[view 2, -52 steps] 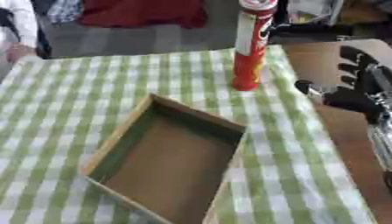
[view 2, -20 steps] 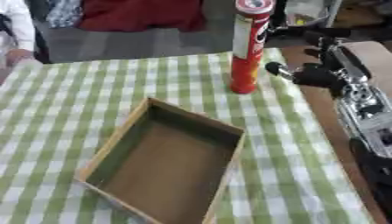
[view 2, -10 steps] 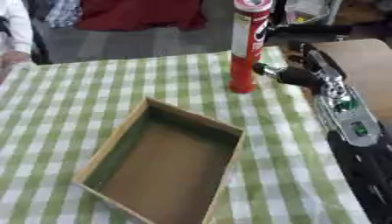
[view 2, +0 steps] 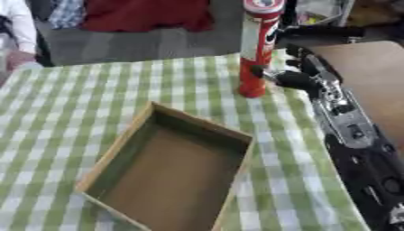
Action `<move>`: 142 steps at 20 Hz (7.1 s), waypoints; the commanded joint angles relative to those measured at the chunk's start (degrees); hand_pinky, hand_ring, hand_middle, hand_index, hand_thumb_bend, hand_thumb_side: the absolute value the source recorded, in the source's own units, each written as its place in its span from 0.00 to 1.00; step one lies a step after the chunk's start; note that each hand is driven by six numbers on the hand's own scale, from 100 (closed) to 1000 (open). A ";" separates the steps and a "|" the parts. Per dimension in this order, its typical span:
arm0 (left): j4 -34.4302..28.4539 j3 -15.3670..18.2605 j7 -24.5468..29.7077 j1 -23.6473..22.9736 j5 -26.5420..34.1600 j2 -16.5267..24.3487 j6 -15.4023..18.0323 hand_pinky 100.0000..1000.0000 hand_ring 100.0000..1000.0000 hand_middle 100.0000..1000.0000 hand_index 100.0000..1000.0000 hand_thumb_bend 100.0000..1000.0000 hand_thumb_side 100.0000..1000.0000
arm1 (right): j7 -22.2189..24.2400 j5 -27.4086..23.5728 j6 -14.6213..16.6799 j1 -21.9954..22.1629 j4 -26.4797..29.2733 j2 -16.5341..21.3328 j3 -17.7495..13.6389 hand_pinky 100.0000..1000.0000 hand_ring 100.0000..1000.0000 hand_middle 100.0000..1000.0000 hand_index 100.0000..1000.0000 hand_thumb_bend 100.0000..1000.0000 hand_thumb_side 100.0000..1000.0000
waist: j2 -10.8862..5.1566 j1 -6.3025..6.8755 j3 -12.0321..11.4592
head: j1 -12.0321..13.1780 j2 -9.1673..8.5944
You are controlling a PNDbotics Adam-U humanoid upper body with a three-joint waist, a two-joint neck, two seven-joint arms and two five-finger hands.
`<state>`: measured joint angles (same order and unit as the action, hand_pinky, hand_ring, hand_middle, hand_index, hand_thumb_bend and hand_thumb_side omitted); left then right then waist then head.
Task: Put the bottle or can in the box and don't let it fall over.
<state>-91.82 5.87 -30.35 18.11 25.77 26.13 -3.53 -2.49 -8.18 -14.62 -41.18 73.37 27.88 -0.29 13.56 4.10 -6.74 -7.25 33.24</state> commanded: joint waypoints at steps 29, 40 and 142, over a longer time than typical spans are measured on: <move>-1.53 0.07 0.33 2.03 0.75 0.56 -0.17 0.82 0.81 0.72 0.75 0.59 0.64 | -3.66 2.95 2.42 -8.66 -1.91 -0.38 -2.01 0.92 0.96 0.96 0.96 0.72 0.26 | 3.15 0.45 -1.22 | -0.57 -4.87; -1.81 0.04 0.39 2.29 0.88 0.31 -0.21 0.82 0.81 0.72 0.74 0.59 0.65 | -4.86 3.83 2.83 -11.40 -4.74 -0.78 -2.72 0.92 0.96 0.95 0.96 0.72 0.26 | 4.46 0.50 -2.00 | -1.45 -6.05; -1.42 0.03 0.73 -0.85 0.32 0.91 -0.42 0.81 0.81 0.73 0.74 0.57 0.64 | 5.05 -17.69 -9.97 3.40 41.23 -5.61 25.26 0.92 0.60 0.74 0.62 0.01 0.00 | -2.86 -1.07 0.35 | -2.01 0.86</move>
<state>-92.51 5.53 -29.73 16.91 26.16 26.09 -3.94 2.03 -26.75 -25.17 -37.13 113.23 21.94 24.98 11.49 2.91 -6.32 -9.05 34.22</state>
